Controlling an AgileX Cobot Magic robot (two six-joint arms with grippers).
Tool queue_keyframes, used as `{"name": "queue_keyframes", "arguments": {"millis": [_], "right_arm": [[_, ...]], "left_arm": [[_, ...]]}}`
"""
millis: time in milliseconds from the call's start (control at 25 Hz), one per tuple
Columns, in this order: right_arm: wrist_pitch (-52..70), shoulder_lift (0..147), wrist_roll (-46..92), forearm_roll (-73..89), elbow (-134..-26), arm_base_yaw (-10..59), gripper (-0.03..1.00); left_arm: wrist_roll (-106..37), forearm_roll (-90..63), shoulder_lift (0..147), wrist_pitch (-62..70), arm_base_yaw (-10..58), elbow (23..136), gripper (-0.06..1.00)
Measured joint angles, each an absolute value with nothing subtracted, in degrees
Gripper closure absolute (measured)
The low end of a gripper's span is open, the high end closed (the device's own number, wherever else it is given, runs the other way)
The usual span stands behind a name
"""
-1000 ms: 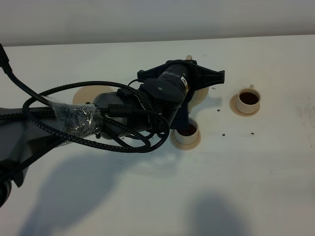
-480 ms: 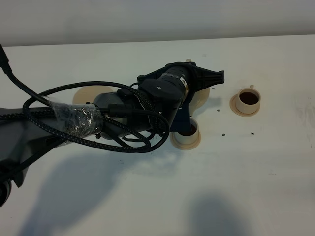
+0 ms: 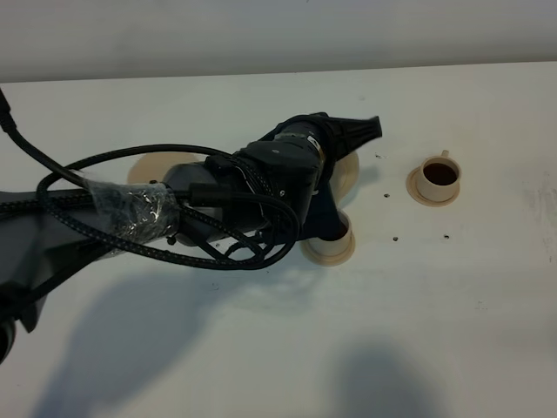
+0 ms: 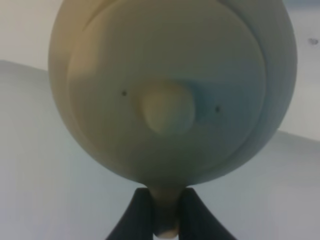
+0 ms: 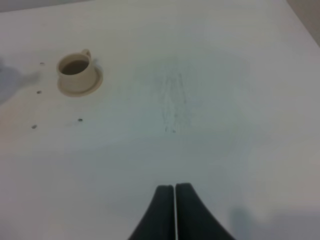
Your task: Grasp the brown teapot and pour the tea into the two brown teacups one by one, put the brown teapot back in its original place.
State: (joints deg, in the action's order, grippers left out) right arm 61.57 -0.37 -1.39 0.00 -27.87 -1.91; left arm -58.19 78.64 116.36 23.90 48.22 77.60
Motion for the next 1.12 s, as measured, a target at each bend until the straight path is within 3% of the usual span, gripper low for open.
{"name": "queue_keyframes", "arguments": {"millis": [240, 560, 1120], "right_arm": [[61.57, -0.37, -1.39, 0.00, -27.87, -1.91, 0.99], [61.57, -0.37, -1.39, 0.00, -27.87, -1.91, 0.99], [61.57, -0.37, -1.39, 0.00, -27.87, -1.91, 0.99]], "left_arm": [[-45.69, 75.69, 113.15, 24.44, 48.06, 77.56, 0.79], [-32.07, 53.83, 112.21, 34.69, 46.33, 80.94, 0.79], [-36.57, 13.65, 111.66, 48.53, 37.92, 90.22, 0.79]]}}
